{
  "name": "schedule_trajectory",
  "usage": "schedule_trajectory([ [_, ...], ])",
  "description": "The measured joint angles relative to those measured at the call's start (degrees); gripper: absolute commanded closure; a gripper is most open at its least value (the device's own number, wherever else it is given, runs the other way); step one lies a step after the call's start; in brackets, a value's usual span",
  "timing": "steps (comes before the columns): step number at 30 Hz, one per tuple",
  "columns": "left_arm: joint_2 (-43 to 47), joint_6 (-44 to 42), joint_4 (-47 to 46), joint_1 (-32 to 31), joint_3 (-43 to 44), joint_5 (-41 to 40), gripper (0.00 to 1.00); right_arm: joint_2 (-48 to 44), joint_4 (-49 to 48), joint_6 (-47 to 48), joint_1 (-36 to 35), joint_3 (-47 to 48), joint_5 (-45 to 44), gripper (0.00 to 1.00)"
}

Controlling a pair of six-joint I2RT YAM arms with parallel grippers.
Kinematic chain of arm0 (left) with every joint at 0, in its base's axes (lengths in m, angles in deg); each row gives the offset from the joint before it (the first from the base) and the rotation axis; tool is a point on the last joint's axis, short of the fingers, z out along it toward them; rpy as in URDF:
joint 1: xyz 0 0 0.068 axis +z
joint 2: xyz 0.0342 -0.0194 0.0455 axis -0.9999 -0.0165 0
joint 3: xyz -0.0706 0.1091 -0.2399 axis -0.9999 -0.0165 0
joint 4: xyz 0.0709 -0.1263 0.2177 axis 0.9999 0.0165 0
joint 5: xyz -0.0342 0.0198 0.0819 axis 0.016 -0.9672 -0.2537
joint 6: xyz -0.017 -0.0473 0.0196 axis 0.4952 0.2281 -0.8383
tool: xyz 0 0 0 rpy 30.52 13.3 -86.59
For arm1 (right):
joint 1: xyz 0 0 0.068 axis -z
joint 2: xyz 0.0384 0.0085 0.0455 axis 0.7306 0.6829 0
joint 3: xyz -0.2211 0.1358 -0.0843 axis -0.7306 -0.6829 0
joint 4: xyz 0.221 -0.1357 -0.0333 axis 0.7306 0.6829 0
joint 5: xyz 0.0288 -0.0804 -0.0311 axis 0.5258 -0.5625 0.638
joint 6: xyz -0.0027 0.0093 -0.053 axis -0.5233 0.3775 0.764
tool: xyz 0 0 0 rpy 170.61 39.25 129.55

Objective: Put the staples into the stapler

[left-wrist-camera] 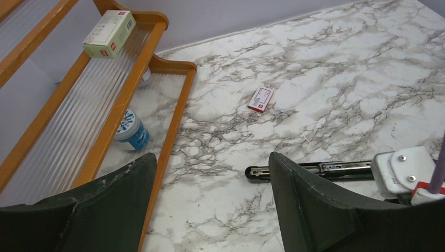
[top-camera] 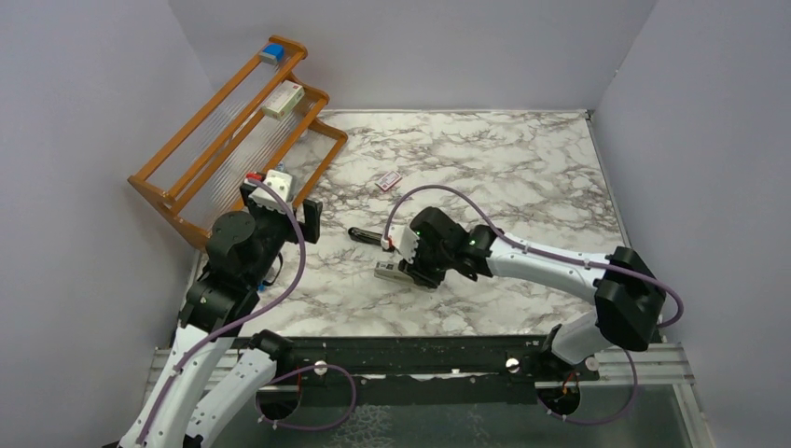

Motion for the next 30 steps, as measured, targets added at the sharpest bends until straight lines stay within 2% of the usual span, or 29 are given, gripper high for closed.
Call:
schedule_trajectory([
  [8,0.6,0.3,1.0,0.0,-0.6,0.2,0.18,7.3,0.5,2.0,-1.6,1.4,-0.7,0.92],
  [13,0.7,0.0,1.4,0.0,-1.1,0.9,0.18,9.5,0.3,2.4,-2.6,2.1,-0.7,0.74],
  [16,1.0,-0.3,1.5,0.0,-1.8,1.3,0.18,9.5,-0.1,2.6,-2.6,2.1,-0.8,0.65],
  [23,2.6,-1.6,2.0,0.0,-3.9,1.9,0.18,9.0,-1.9,2.2,-2.6,1.7,-0.8,0.53],
  [30,2.6,-3.5,1.8,0.0,-4.9,4.5,0.17,3.3,-4.7,0.6,-2.6,-1.5,-0.8,0.51],
])
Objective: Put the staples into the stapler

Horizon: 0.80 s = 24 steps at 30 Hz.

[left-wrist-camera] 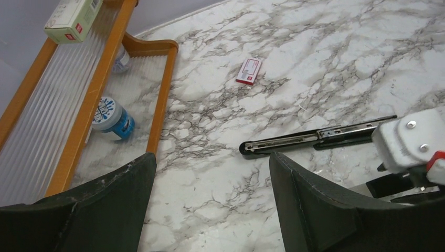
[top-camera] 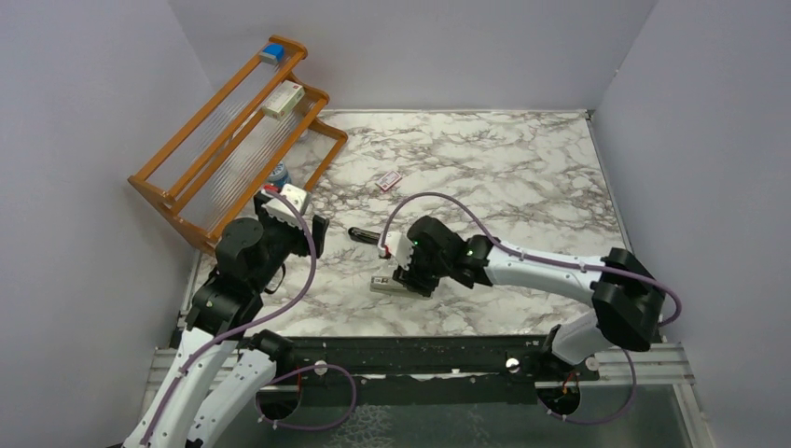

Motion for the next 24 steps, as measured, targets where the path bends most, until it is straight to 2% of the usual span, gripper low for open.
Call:
schedule_trajectory([
  [4,-0.2,-1.2,-0.3,0.0,-1.0,2.9,0.17,-8.9,-6.6,-6.6,0.0,-7.6,-2.5,0.45],
  [8,-0.3,-2.2,-2.4,0.0,-3.6,7.6,0.18,-20.8,-14.9,-18.7,1.7,-17.2,-6.4,0.45],
  [13,-2.4,-7.4,-5.3,0.0,-6.7,22.4,0.19,-30.4,-22.9,-33.7,11.4,-26.8,-6.5,0.43],
  [18,-8.1,-13.9,-6.7,-2.8,-8.3,35.3,0.20,-38.9,-23.4,-43.5,17.0,-33.2,-6.1,0.42],
  [24,-17.7,-20.6,-7.6,-8.0,-8.3,40.7,0.26,-47.6,-22.1,-48.2,17.6,-34.9,-5.8,0.42],
])
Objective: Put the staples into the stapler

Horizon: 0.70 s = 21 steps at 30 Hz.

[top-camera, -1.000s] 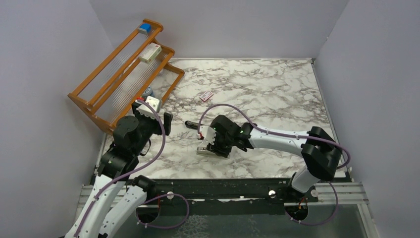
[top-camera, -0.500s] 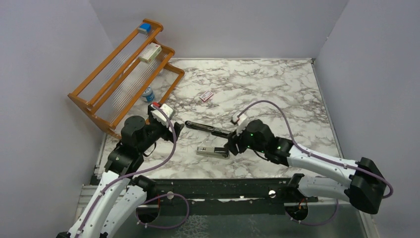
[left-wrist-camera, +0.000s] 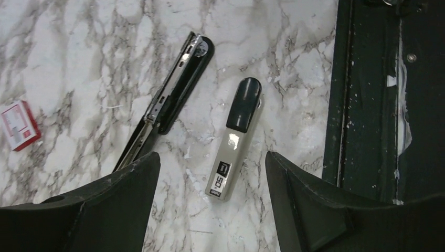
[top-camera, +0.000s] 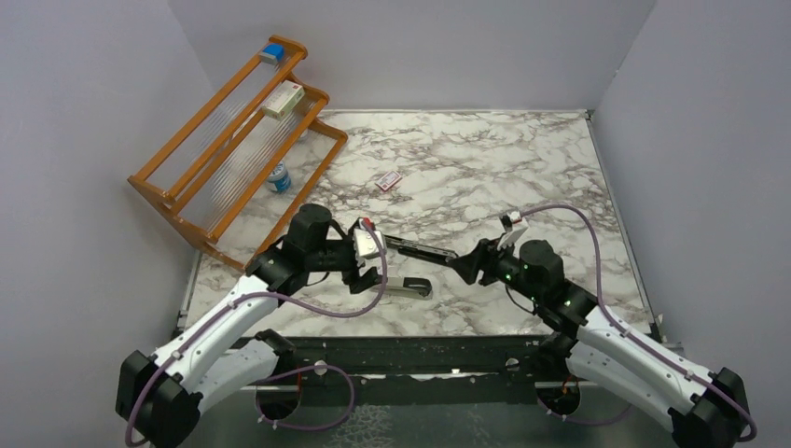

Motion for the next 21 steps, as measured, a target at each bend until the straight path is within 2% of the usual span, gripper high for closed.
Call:
schedule_trajectory([
  [5,-8.1,-3.1,-1.2,-3.5,0.0,1.5,0.26,-4.4,2.6,-0.9,0.0,-0.6,0.0,0.42],
  [8,-11.9,-3.8,-1.8,-5.0,0.0,1.6,0.17,-5.2,4.0,-0.9,0.0,-0.7,0.0,0.42],
  [11,-14.2,-4.0,-3.1,-6.4,0.0,1.4,0.13,-5.4,5.0,-0.9,0.0,-0.7,0.0,0.42],
  [21,-18.8,-5.3,-7.3,-12.0,0.4,-2.8,0.18,-5.5,6.7,-0.6,0.0,-0.7,0.0,0.42],
])
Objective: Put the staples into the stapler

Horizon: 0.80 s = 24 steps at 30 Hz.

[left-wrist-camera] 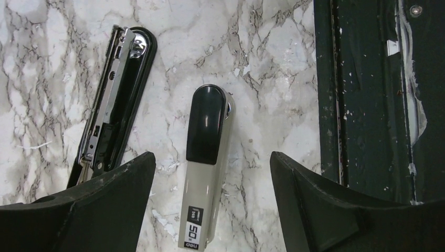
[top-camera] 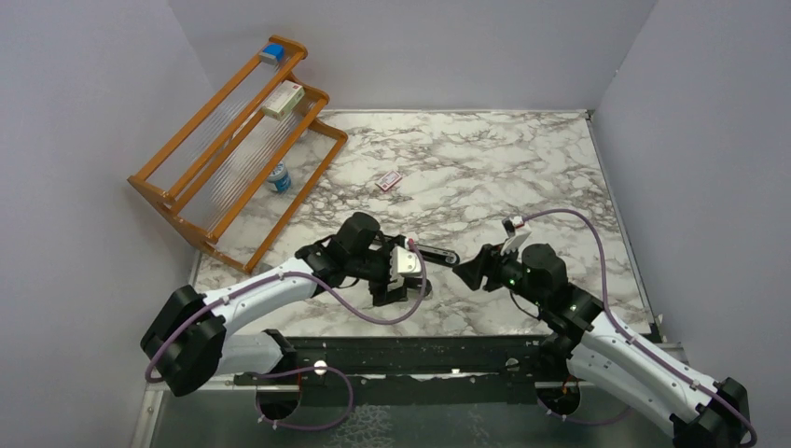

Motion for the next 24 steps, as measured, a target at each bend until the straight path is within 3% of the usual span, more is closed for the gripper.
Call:
schedule_trajectory([
  [18,-14.6,-2.8,-3.6,-3.5,4.5,-6.4,0.24,-1.1,0.7,0.3,0.0,-0.6,0.0,0.41],
  [24,-16.9,-3.5,-3.9,-5.1,5.0,-6.8,0.36,-1.1,0.9,0.5,0.0,-0.6,0.0,0.41],
])
